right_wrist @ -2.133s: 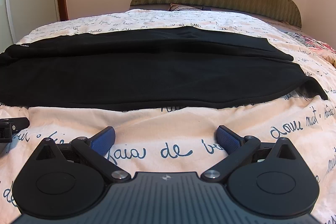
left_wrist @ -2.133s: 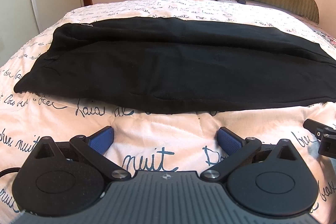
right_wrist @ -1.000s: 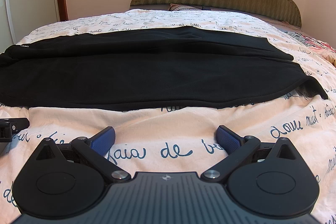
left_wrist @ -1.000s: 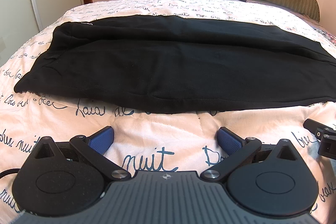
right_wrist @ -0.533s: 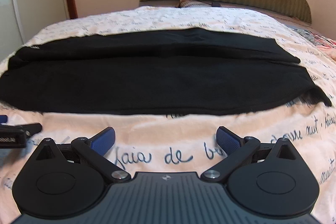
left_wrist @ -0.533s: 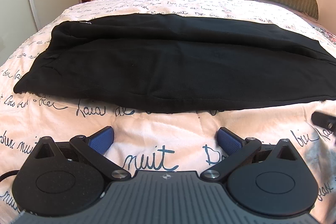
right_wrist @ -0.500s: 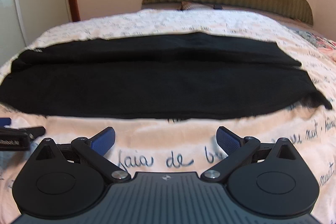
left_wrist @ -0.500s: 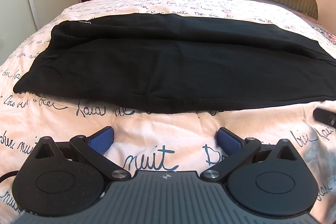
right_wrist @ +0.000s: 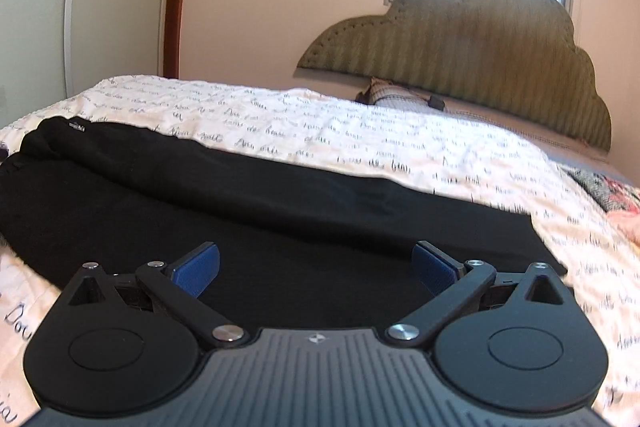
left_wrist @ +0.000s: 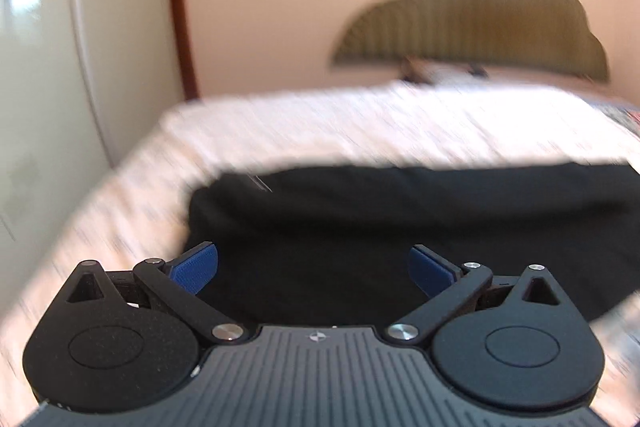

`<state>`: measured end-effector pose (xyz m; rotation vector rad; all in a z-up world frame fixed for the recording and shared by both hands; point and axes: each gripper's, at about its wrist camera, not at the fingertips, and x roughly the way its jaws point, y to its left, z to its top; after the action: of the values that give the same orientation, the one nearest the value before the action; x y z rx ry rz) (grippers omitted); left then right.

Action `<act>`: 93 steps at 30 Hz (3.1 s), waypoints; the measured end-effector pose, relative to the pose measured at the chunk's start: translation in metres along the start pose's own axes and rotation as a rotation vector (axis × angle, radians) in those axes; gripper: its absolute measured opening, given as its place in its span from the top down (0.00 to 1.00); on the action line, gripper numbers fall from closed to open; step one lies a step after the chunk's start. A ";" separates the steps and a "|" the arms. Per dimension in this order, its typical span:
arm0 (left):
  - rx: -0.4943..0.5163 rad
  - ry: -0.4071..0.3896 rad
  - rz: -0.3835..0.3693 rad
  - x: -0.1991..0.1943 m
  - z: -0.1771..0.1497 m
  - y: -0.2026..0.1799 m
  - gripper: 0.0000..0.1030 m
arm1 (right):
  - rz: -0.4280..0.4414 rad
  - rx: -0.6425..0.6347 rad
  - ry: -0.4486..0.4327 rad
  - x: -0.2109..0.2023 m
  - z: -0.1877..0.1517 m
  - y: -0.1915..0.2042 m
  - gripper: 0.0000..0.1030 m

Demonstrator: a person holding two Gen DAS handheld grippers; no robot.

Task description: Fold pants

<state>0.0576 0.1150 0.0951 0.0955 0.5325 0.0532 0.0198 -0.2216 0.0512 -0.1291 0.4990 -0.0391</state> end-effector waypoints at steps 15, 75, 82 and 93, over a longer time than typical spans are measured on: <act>-0.569 0.259 -0.373 0.217 0.038 0.171 0.05 | 0.027 -0.188 -0.095 0.037 0.049 0.030 0.00; -0.187 -0.227 -0.595 0.081 0.054 0.157 0.92 | 0.845 -0.268 0.177 0.217 0.158 0.061 0.95; -0.429 -0.059 -0.544 0.069 0.000 0.185 0.44 | 0.988 -0.172 0.278 0.142 0.099 0.056 0.95; -0.784 0.075 -0.491 -0.004 -0.046 0.170 0.30 | 0.936 -0.084 0.288 0.150 0.070 0.063 0.95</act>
<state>0.0264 0.2868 0.0758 -0.8039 0.5662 -0.2161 0.1851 -0.1611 0.0326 0.0389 0.8089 0.8903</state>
